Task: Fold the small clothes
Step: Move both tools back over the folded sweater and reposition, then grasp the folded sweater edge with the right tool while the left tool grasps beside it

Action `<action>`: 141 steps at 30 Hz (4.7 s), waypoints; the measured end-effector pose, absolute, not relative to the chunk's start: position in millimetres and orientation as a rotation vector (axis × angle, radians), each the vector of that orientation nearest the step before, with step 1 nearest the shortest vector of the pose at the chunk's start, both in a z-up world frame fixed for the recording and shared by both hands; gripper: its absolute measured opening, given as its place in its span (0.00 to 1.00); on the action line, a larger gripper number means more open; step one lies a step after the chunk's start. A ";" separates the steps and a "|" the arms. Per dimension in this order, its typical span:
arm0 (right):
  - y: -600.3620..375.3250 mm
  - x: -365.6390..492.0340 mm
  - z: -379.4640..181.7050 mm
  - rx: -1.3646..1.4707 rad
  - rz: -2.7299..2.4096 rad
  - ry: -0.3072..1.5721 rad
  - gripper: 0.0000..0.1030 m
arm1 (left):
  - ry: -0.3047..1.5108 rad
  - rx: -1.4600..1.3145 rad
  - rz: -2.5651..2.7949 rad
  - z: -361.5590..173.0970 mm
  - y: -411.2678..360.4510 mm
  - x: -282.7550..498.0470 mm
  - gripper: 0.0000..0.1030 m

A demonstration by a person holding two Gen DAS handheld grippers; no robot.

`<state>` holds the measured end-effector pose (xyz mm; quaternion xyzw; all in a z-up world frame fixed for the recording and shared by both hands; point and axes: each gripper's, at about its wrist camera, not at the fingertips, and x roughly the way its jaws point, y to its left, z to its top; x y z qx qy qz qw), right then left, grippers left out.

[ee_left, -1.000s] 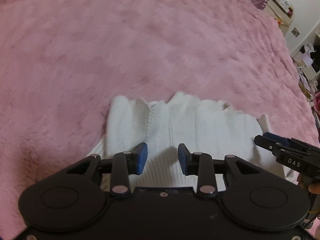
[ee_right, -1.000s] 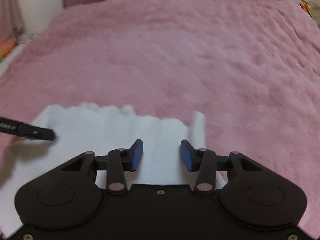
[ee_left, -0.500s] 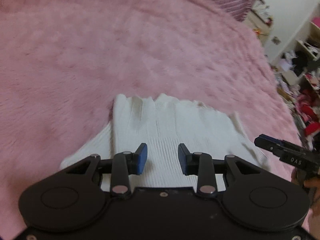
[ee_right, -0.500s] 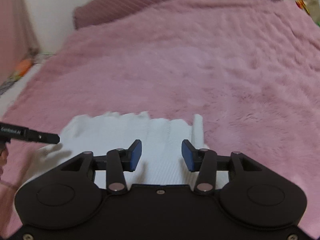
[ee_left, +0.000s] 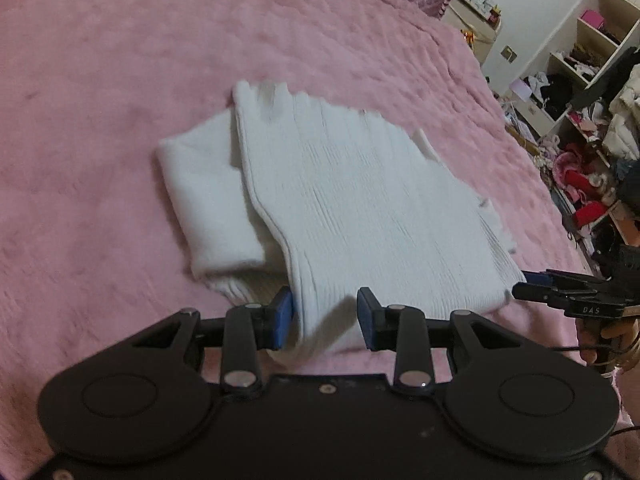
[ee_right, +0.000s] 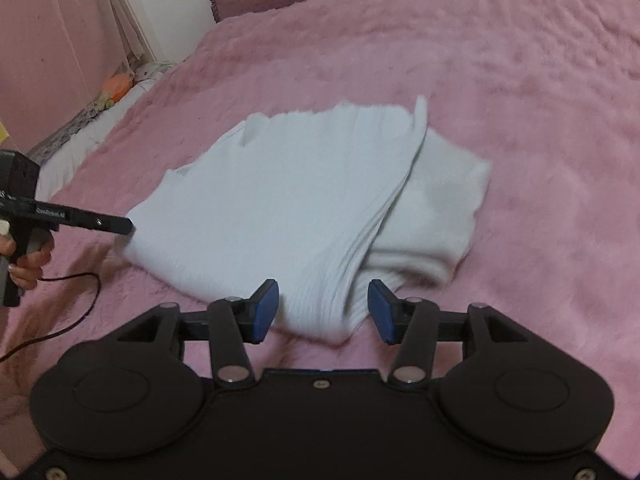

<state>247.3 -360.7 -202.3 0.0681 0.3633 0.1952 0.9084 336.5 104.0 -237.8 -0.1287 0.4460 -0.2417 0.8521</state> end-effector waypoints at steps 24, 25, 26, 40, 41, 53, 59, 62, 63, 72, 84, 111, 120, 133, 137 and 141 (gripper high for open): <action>-352.7 244.0 -184.0 0.035 0.339 0.825 0.10 | 1.084 -0.185 -0.496 -239.0 86.6 333.7 0.03; -354.7 244.4 -191.5 0.035 0.328 0.847 0.10 | 1.099 -0.175 -0.480 -244.5 86.4 334.4 0.03; -356.6 244.4 -197.4 0.042 0.326 0.859 0.10 | 1.117 -0.168 -0.460 -251.5 87.0 335.0 0.03; -294.0 222.4 -138.5 -0.245 0.221 0.673 0.21 | 0.904 -0.011 -0.237 -186.6 61.1 309.4 0.32; -289.9 224.1 -137.2 -0.241 0.225 0.673 0.21 | 0.888 -0.011 -0.233 -182.0 57.4 310.1 0.32; -290.7 257.4 -181.7 -0.088 0.087 0.786 0.21 | 1.012 -0.015 -0.170 -229.7 16.6 342.3 0.34; -301.6 254.1 -201.5 -0.050 0.060 0.824 0.21 | 1.037 -0.035 -0.162 -246.3 23.1 341.8 0.36; -304.7 254.7 -208.0 -0.035 0.054 0.830 0.21 | 1.042 -0.037 -0.164 -251.8 23.5 343.4 0.38; -304.2 255.0 -208.5 -0.035 0.052 0.831 0.21 | 1.041 -0.036 -0.165 -253.4 22.9 343.0 0.38; -238.7 240.8 -174.1 -0.229 0.099 0.676 0.46 | 0.976 -0.027 -0.179 -217.3 41.2 343.3 0.38; -80.1 229.2 -207.6 -0.643 0.399 0.589 0.44 | 0.979 -0.037 -0.080 -197.8 111.7 439.2 0.39; -39.5 242.7 -240.4 -0.728 0.398 0.570 0.39 | 1.071 -0.310 -0.326 -243.5 117.2 531.2 0.37; -40.3 246.7 -241.7 -0.720 0.403 0.576 0.39 | 1.069 -0.496 -0.360 -251.9 148.8 534.9 0.37; -36.4 246.9 -243.8 -0.735 0.402 0.572 0.39 | 1.085 -0.603 -0.435 -260.5 147.7 542.1 0.39; -36.9 246.7 -242.8 -0.725 0.411 0.574 0.33 | 1.111 -0.535 -0.420 -264.9 134.8 546.3 0.34; -37.5 247.3 -240.9 -0.715 0.405 0.581 0.16 | 1.119 -0.539 -0.439 -267.2 128.2 551.6 0.09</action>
